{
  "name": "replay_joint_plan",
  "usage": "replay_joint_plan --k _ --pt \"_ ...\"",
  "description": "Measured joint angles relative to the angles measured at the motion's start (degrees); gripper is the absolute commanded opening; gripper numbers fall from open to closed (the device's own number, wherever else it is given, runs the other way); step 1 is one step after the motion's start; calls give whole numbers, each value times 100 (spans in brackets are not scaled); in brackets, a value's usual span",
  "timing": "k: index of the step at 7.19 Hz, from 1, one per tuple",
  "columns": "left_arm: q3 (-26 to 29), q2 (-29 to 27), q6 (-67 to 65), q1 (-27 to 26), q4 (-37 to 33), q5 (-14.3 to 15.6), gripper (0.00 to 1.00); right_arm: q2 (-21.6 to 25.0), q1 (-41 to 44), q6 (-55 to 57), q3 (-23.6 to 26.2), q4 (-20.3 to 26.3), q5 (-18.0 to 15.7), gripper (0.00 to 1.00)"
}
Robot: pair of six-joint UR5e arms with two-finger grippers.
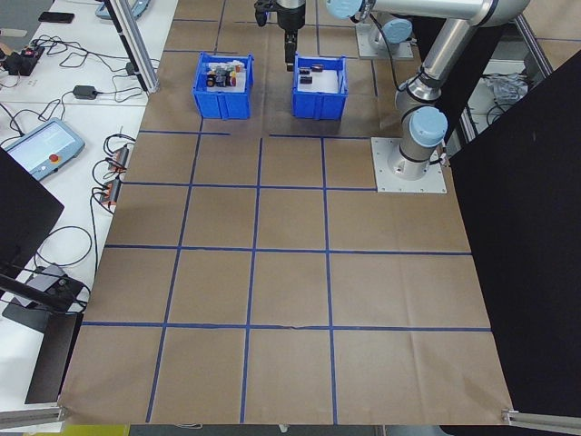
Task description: Place battery box in front
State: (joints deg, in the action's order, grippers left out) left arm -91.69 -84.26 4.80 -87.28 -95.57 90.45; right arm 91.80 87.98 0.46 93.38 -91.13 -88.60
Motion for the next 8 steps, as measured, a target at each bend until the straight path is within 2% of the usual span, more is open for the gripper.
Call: replay_joint_plan --k 2,3,6,7,8 --pt "-103 -20 -93 -24 7 -77 99 -1 4 -182 -8 -73 12 100" --pt "-237 9 -334 -85 6 -157 99 -21 17 -680 -9 -227 25 100" --pt "-622 245 -2878 -501 -20 -227 100 -325 146 -2632 -121 -386 58 100" --pt "-728 375 -3823 -641 -43 -294 100 -520 256 -3047 -330 -383 60 100" --pt "-899 569 -4926 -762 -53 -491 100 -824 447 -3436 -653 -372 60 100"
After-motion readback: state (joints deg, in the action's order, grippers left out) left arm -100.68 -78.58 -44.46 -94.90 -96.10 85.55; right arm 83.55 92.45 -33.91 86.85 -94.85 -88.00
